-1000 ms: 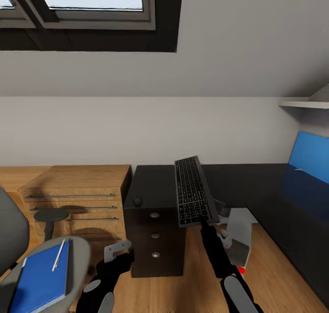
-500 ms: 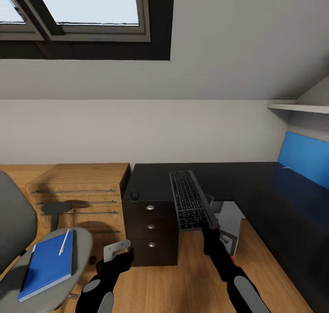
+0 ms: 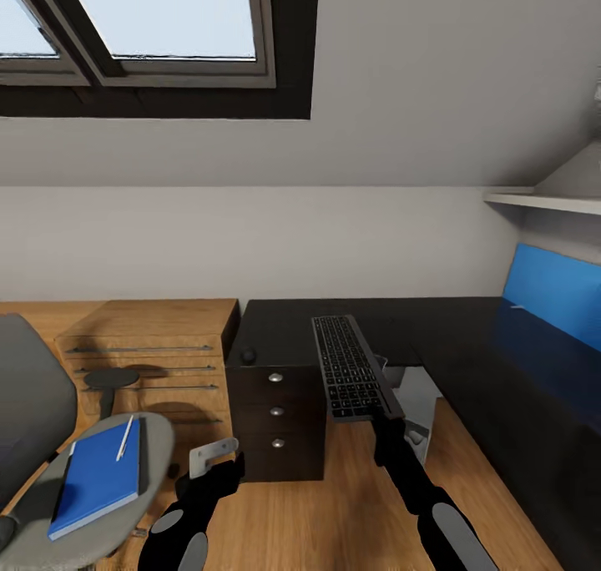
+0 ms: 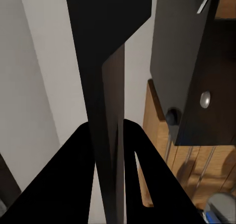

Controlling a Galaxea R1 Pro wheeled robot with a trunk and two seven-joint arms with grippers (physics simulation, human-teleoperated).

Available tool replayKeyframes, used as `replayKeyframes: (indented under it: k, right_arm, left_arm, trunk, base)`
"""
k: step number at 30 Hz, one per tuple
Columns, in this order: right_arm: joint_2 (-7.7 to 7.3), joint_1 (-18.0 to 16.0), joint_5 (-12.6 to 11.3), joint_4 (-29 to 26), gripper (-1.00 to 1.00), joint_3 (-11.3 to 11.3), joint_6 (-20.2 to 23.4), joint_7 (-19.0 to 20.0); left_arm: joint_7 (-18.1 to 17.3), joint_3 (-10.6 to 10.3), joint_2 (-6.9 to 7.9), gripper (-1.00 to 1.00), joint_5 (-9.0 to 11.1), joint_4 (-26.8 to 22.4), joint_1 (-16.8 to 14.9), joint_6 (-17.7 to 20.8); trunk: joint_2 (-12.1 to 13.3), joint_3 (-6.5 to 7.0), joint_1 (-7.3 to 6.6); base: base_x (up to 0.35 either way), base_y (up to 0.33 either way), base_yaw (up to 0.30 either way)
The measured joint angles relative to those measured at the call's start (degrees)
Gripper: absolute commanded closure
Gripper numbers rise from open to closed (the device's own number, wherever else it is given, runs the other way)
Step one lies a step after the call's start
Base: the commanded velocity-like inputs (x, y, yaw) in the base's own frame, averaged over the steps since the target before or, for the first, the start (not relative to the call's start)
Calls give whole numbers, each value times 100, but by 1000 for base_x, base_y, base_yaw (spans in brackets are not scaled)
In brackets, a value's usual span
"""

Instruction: In the bedroom, organize the workspace by keeping the computer under the desk, ensuring the monitor is on the desk, placing the keyboard on the desk next to the monitor, placing the mouse on the desk next to the keyboard, moving the folder from the swivel chair onto the desk next to the mouse, stacking the notebook on top of the folder with the pen on top of the notebook, and positioning the swivel chair next to the desk.

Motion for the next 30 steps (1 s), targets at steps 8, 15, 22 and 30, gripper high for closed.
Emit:
replayKeyframes:
  k: [8, 15, 22, 30]
  right_arm:
    - [-121, 0, -2, -6, 100, -1, 0, 10]
    - [-173, 0, -3, -7, 100, 0, 0, 14]
    - [-178, 1, -4, -7, 100, 0, 0, 13]
    - [-195, 0, -4, -1, 100, -85, 0, 1]
  left_arm:
    - [8, 0, 0, -100, 0, -2, 0, 1]
    - [9, 0, 0, -100, -2, 4, 0, 0]
    - [9, 0, 1, -100, -8, 5, 0, 7]
    - [9, -6, 1, -100, -9, 5, 1, 8]
  trunk:
    - [321, 144, -175]
    - [602, 269, -329]
    - [883, 395, -483]
    - [1204, 539, -659]
  base:
    - [-329, -8, 0]
    - [-339, -84, 0]
    - [-339, -138, 0]
    - [-319, -206, 0]
